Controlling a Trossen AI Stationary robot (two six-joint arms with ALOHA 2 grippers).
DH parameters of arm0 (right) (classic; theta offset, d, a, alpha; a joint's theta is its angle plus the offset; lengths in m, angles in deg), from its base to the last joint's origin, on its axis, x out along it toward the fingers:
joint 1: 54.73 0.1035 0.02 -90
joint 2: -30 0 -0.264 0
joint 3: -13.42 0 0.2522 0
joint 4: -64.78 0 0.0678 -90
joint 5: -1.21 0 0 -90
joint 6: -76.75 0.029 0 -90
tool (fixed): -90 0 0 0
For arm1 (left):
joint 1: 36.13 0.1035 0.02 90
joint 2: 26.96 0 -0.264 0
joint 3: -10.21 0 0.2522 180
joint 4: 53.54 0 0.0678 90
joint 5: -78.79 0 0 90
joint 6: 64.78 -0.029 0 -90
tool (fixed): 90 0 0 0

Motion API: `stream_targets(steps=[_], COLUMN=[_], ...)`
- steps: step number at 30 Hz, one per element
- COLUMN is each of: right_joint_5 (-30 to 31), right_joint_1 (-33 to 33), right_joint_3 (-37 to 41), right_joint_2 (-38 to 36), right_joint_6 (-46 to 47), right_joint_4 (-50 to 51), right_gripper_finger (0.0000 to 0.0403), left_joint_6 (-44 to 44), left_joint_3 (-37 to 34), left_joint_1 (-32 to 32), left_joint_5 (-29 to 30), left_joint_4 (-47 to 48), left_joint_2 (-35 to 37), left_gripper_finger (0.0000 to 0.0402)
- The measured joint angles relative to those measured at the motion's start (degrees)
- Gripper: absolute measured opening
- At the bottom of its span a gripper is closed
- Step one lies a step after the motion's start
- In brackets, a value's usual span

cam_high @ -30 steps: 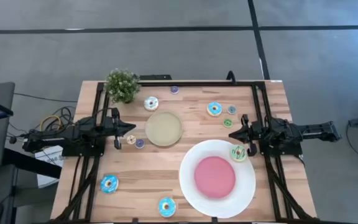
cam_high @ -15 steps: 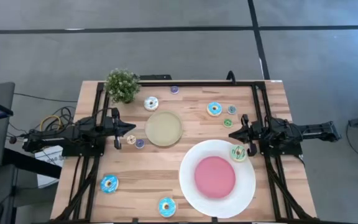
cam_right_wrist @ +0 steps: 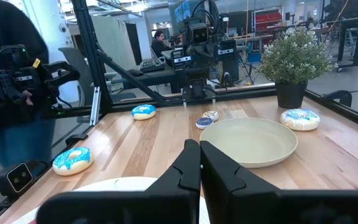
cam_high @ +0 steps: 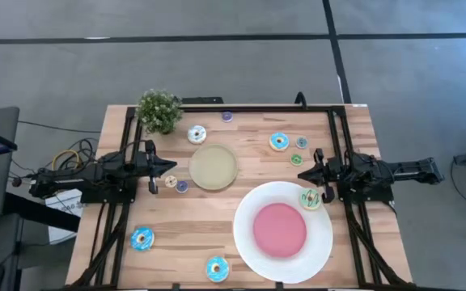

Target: Pick & Place donuts

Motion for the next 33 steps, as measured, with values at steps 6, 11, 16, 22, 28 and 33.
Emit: stream_targets(steps=[6,11,16,22,28,33], right_joint_5=[0.0,0.0,0.0,0.0,0.0,0.0], right_joint_1=[0.0,0.0,0.0,0.0,0.0,0.0], right_joint_3=[0.0,0.0,0.0,0.0,0.0,0.0], right_joint_2=[0.0,0.0,0.0,0.0,0.0,0.0], right_joint_6=[0.0,0.0,0.0,0.0,0.0,0.0], right_joint_4=[0.0,0.0,0.0,0.0,0.0,0.0], right_gripper_finger=[0.0000,0.0000,0.0000,0.0000,0.0000,0.0000], left_joint_6=[0.0,2.7,9.1,10.0,5.8,6.7], left_joint_3=[0.0,0.0,0.0,0.3,5.8,12.4], left_joint_1=[0.0,0.0,0.0,-0.3,-2.9,-5.5], left_joint_5=[0.0,0.0,0.0,-3.0,-0.2,7.9], left_joint_4=[0.0,-0.1,-0.1,-2.4,-2.6,-2.3], left_joint_2=[0.0,0.0,0.0,-0.6,-9.6,-24.7], left_gripper_finger=[0.0000,0.0000,0.0000,0.0000,0.0000,0.0000])
